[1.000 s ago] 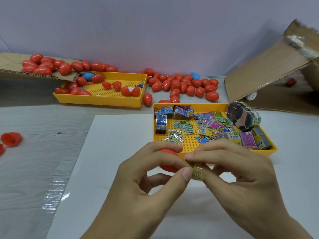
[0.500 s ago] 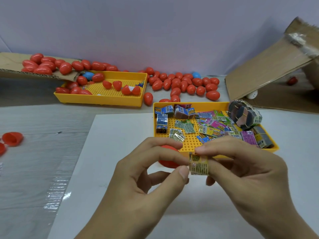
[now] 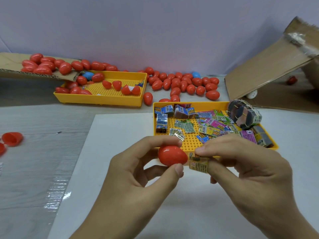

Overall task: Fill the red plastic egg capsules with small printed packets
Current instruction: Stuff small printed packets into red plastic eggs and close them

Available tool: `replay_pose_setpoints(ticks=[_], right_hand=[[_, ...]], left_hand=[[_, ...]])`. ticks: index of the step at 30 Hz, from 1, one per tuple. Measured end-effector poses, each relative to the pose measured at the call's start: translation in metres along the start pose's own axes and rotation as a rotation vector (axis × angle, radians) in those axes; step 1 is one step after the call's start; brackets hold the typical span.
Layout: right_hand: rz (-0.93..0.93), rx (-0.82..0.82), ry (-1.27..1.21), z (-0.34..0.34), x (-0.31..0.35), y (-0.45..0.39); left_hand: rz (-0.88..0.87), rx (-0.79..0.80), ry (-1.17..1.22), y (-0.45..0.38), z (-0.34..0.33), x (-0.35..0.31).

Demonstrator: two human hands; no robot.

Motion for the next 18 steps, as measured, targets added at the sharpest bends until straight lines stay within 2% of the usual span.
replay_pose_setpoints(ticks=[10, 18], right_hand=[[0.011, 0.043, 0.05, -0.004, 0.0035, -0.0005], [0.098, 0.075, 0.229, -0.0023, 0.0104, -0.0026]], left_hand=[[-0.03, 0.057, 0.018, 0.0005, -0.0049, -0.0006], [0.004, 0.055, 0.024, 0.0008, -0.0055, -0.0002]])
Point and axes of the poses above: each hand's wrist, its own y-axis away from the middle knuckle, its own z-axis out of the back of the hand, x = y × z, the point moved 9 cm from there along -y, towards the middle knuckle, and after that the axes turned 3 degrees about z, right-handed, at the moved point
